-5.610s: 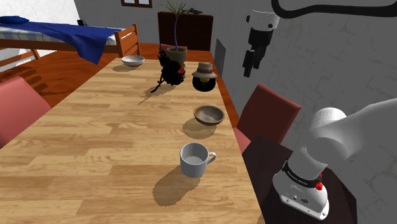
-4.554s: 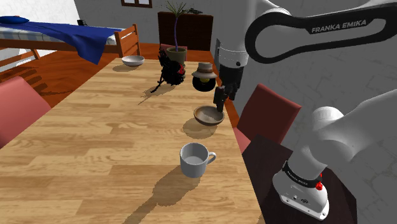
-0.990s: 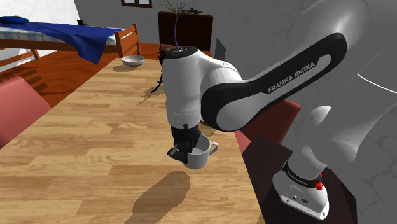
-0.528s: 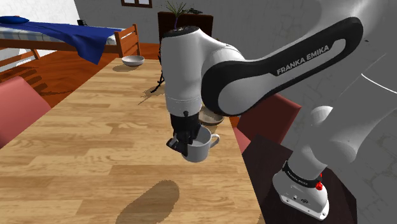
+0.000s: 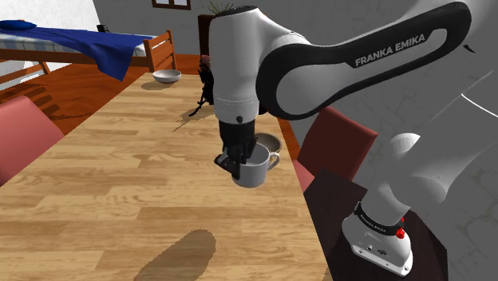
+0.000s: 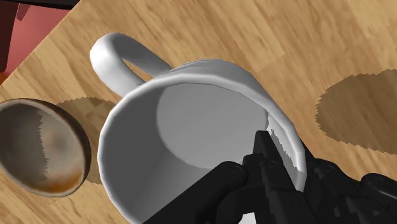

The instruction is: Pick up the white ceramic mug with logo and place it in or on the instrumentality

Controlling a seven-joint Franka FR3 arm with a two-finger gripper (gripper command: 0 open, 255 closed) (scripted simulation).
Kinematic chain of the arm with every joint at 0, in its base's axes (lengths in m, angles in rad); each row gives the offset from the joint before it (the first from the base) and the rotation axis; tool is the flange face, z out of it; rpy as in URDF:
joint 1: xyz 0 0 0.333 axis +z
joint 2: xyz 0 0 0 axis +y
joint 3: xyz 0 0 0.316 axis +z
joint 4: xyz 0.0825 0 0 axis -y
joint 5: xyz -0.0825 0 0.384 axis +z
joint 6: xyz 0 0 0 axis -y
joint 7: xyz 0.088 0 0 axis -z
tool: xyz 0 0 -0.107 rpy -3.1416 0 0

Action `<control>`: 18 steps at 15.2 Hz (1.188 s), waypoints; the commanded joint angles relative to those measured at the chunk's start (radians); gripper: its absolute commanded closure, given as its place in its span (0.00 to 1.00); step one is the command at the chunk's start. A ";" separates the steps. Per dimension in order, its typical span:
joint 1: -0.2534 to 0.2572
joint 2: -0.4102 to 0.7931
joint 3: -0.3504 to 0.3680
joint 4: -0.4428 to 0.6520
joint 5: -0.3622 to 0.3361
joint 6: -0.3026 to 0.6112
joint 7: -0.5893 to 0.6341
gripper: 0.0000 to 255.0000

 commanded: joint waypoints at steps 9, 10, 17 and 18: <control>-0.090 -0.075 -0.181 -0.086 -0.035 0.004 -0.262 1.00; -0.100 -0.077 -0.199 -0.088 -0.042 0.004 -0.286 1.00; -0.177 -0.056 -0.315 -0.074 -0.095 0.010 -0.451 1.00; -0.188 -0.048 -0.331 -0.067 -0.102 0.011 -0.473 1.00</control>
